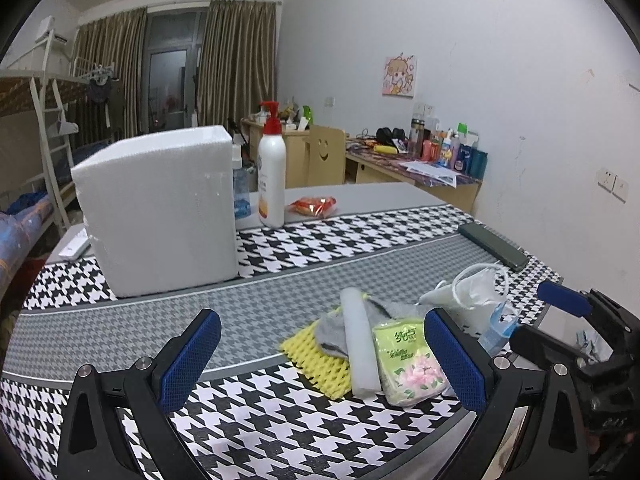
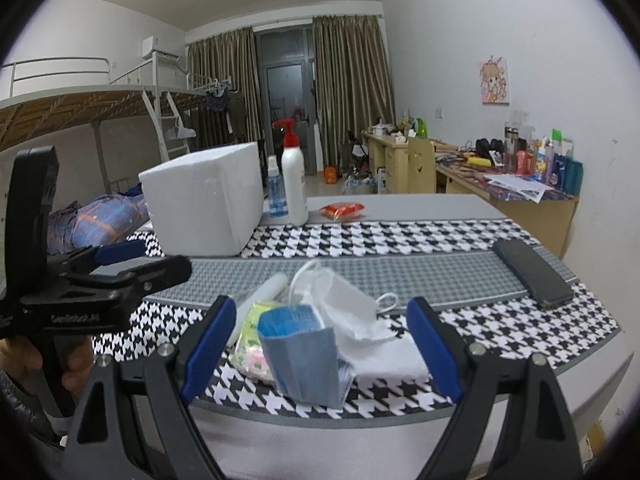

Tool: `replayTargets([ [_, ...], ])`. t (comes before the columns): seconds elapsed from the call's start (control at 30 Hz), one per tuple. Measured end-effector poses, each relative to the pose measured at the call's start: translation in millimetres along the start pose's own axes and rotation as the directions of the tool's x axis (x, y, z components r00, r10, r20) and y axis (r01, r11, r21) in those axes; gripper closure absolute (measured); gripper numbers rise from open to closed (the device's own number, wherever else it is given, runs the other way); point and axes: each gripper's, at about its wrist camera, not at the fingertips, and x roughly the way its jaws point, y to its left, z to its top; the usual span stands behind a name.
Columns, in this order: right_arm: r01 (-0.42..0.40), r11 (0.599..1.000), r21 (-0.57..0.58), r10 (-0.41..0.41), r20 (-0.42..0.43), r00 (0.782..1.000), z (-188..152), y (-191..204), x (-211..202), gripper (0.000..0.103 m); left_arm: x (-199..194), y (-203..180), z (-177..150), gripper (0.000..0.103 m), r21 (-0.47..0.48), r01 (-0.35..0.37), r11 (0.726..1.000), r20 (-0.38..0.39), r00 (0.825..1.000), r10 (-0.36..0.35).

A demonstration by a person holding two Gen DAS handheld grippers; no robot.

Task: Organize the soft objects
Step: 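Move the right tool toward the blue face mask and close on it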

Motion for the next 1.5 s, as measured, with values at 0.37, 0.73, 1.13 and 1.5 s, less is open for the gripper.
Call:
replayTargets([
  [0.37,-0.036,0.999,0.007,0.037,-0.059,0.998,-14,1,8,0.013,20,-3,-2,0.001,0.019,0.013,1.0,-0.052,0.999,-0.012],
  [0.73,-0.053,0.998,0.02,0.055,-0.1,0.994,-20,-4,15,0.019,42,-7,-7,0.001,0.035,0.023,0.999,-0.126,0.992,-0.018],
  [1.13,-0.06,0.997,0.041,0.065,-0.14,0.988,-29,-7,20,0.032,55,-11,-22,0.029,0.017,0.078,0.997,-0.212,0.975,-0.073],
  [1.5,-0.074,0.997,0.027,0.077,-0.151,0.986,-33,-6,12,0.032,61,-17,-25,0.058,0.006,0.089,0.996,-0.251,0.964,-0.084],
])
